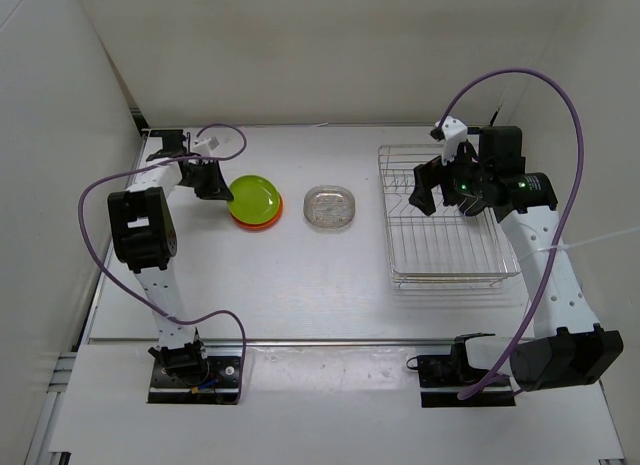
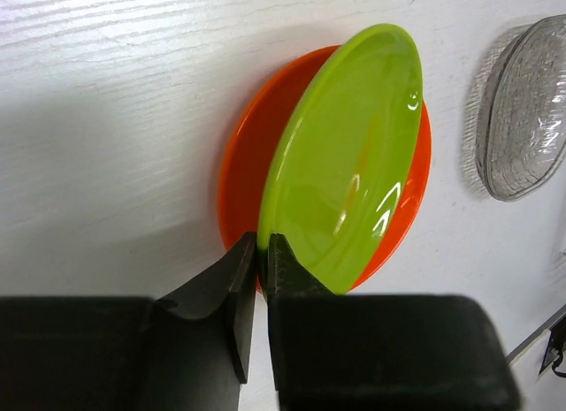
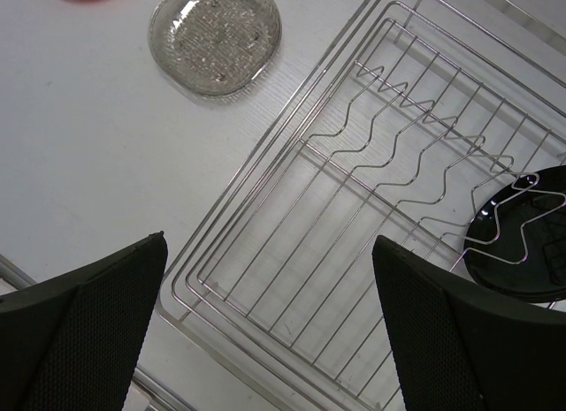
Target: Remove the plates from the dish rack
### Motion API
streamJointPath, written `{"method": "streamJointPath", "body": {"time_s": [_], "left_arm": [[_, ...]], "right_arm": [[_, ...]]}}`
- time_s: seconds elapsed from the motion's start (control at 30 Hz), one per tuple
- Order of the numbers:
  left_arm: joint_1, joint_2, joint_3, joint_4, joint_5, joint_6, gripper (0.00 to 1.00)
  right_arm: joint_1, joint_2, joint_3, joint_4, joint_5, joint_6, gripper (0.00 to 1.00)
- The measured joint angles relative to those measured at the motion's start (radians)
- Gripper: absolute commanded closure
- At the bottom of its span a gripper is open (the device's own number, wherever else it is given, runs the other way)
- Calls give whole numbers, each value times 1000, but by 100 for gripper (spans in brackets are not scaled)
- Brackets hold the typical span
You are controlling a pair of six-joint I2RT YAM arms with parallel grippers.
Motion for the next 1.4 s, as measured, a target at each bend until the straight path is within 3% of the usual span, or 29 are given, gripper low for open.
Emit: {"method": "streamJointPath", "body": {"time_s": [0.4,0.47,0.57,0.6,0.7,0.73,0.83,0.97,1.03,1.23,1.4], "left_arm": [[-3,4,0,-13,-39,-6,70],[-6,3,1,-19,-58,-6,57],[-18,2,15,-39,-95,-8,55],[-23,2,21,-45,-110,-7,46],[-46,-5,27,-53,-135,-2,45],[-53,-10,27,-55,-139,-3,36],[-70,-27,27,-61,-152,-1,33],[-84,-47,27,-70,-173,1,11],[-84,-58,27,-76,-200,3,0],[-80,-173,28,-95,-307,7,0],[-126,-364,46,-122,-402,22,0]], "right_arm": [[0,0,6,-10,0,0,0],[0,0,8,-10,0,0,0],[0,0,11,-10,0,0,0],[0,0,13,-11,0,0,0],[0,0,16,-10,0,0,0],[0,0,16,-10,0,0,0],[0,0,16,-10,0,1,0],[0,-1,16,-8,23,14,0],[-1,-4,8,11,79,29,0],[-58,64,-2,88,389,64,0],[-117,239,-1,149,607,31,9]]}}
